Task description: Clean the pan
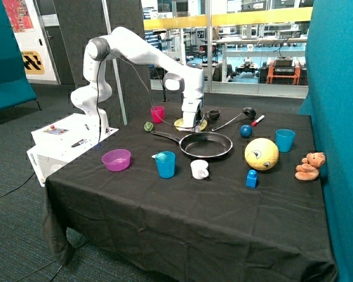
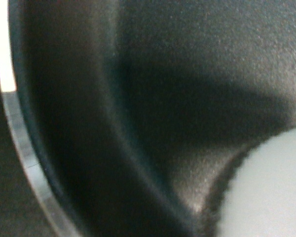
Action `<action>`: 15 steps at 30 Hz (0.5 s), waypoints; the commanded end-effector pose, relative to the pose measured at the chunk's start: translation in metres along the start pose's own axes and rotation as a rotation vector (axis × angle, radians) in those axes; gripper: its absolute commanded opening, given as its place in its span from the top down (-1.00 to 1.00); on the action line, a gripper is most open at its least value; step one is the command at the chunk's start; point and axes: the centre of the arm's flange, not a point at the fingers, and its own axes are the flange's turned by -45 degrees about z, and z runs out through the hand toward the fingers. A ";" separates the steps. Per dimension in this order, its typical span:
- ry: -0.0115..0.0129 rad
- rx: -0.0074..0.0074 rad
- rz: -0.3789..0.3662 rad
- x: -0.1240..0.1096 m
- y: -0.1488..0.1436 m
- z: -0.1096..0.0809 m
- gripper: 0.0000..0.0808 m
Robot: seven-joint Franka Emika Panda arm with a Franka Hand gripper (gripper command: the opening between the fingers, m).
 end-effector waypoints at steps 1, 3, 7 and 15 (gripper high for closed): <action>0.0058 -0.0011 -0.001 0.008 0.003 0.012 1.00; 0.0058 -0.0011 -0.002 0.011 0.005 0.015 1.00; 0.0058 -0.0011 -0.001 0.014 0.006 0.019 1.00; 0.0058 -0.0012 -0.014 0.021 0.004 0.030 1.00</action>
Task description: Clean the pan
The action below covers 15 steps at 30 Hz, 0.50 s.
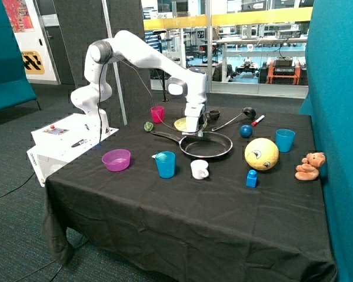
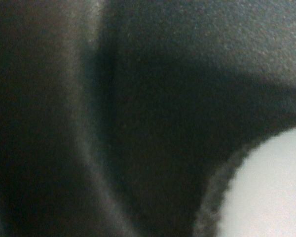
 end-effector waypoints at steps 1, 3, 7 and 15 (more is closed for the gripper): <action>0.0041 0.0004 -0.016 0.009 -0.002 0.013 1.00; 0.0041 0.0004 -0.022 0.010 -0.003 0.016 1.00; 0.0041 0.0004 -0.033 0.015 -0.006 0.019 1.00; 0.0041 0.0003 -0.065 0.027 -0.014 0.028 1.00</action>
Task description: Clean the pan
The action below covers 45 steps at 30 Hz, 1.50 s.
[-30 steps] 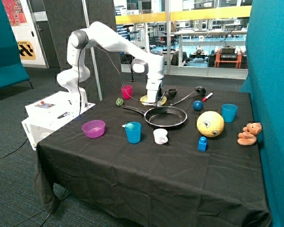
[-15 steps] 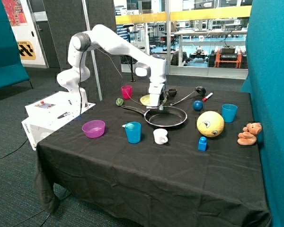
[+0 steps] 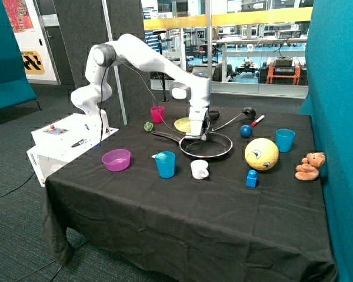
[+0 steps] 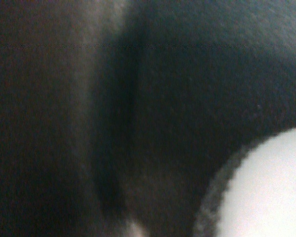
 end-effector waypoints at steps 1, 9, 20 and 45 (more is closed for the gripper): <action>-0.0002 0.0003 -0.033 0.013 -0.008 0.011 1.00; -0.0002 0.0003 -0.061 0.024 -0.015 0.021 1.00; -0.0002 0.0003 -0.074 0.042 -0.024 0.027 1.00; -0.0002 0.0003 -0.002 0.050 0.020 0.009 1.00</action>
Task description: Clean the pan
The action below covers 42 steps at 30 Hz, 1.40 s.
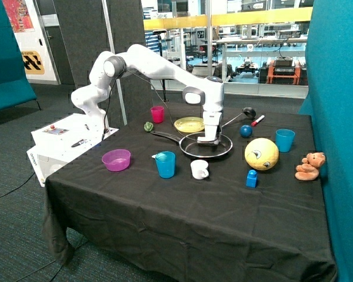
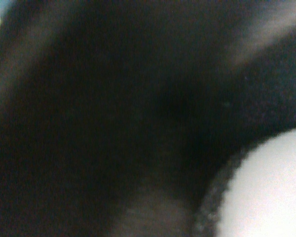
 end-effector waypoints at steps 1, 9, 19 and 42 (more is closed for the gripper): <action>-0.0019 0.0056 0.028 -0.007 0.019 -0.007 1.00; -0.0020 0.0056 0.043 -0.033 0.038 -0.011 1.00; -0.0020 0.0056 0.045 -0.064 0.046 -0.010 1.00; -0.0017 0.0057 -0.068 -0.050 -0.028 0.000 1.00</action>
